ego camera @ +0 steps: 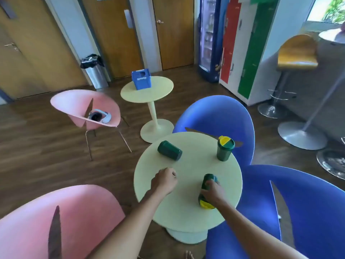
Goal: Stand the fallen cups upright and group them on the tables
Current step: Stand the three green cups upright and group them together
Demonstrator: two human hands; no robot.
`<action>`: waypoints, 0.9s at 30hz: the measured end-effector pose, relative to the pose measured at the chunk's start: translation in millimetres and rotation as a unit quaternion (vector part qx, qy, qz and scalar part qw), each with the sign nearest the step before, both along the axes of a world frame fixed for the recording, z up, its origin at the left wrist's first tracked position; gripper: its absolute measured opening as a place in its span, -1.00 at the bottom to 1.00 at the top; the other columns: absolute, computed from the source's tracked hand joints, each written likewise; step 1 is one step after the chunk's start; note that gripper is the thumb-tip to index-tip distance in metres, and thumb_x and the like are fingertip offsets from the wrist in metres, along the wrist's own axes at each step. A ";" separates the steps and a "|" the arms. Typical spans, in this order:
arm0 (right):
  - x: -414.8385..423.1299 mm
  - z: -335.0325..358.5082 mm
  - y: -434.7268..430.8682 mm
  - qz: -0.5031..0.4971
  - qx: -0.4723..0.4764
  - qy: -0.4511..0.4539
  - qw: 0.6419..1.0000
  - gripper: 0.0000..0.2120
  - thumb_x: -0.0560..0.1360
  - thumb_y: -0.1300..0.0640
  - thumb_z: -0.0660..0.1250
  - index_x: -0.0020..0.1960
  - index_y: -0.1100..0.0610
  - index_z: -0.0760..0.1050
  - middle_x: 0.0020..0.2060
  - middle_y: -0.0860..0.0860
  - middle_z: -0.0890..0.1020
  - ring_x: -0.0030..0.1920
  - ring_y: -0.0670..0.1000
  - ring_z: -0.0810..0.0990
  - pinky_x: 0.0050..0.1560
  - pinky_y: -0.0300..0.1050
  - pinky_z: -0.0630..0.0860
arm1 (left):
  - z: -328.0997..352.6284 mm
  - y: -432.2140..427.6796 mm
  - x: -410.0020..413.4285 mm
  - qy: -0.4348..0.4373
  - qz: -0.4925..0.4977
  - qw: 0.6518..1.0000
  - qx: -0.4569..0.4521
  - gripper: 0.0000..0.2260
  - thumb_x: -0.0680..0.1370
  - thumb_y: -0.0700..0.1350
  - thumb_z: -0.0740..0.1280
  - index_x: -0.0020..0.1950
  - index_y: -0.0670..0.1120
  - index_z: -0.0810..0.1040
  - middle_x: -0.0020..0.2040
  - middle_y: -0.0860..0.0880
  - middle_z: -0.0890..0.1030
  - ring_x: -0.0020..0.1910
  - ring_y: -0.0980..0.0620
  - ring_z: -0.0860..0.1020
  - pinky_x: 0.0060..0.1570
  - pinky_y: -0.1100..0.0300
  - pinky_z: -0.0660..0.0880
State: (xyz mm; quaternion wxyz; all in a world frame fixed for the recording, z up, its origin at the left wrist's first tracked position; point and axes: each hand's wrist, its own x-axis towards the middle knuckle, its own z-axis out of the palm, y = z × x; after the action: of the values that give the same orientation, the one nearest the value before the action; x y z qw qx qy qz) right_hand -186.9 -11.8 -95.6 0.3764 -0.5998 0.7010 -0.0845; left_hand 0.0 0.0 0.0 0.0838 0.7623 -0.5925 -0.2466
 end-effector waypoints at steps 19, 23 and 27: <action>-6.3 -50.9 -44.0 -0.203 0.099 -0.037 0.973 -0.50 0.38 -0.01 0.44 0.22 0.11 0.33 0.01 0.07 0.40 -0.13 0.11 0.55 -0.14 -0.05 0.52 | -81.1 -153.0 -25.0 0.008 -0.151 0.986 0.068 -0.77 0.55 -0.12 0.24 0.16 -0.05 0.59 0.19 -0.05 0.61 0.13 -0.09 0.55 -0.02 0.15 0.47; -1.1 -49.5 -38.4 -0.229 0.102 -0.049 0.967 -0.52 0.40 -0.04 0.38 0.22 0.05 0.28 -0.02 0.10 0.42 -0.22 0.11 0.58 -0.25 -0.06 0.53 | -88.8 -170.6 -34.1 0.028 -0.184 0.980 0.071 -0.75 0.55 -0.13 0.25 0.21 -0.04 0.58 0.22 -0.06 0.59 0.16 -0.09 0.55 0.08 0.10 0.51; 6.5 -49.3 -32.4 -0.260 0.096 -0.056 0.959 -0.55 0.40 -0.09 0.34 0.19 -0.03 0.23 -0.02 0.11 0.45 -0.23 0.14 0.60 -0.18 0.05 0.61 | -90.5 -195.8 -55.5 0.052 -0.257 0.964 0.031 -0.68 0.55 -0.17 0.23 0.29 -0.05 0.52 0.26 -0.10 0.53 0.23 -0.12 0.50 0.17 0.04 0.48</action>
State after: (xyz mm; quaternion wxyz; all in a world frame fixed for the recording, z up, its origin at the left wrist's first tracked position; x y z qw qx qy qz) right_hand -180.4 -44.2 -145.0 0.4359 -0.3522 0.8153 -0.1456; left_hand -55.5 -195.8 -90.5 0.0244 0.5725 -0.7554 -0.3176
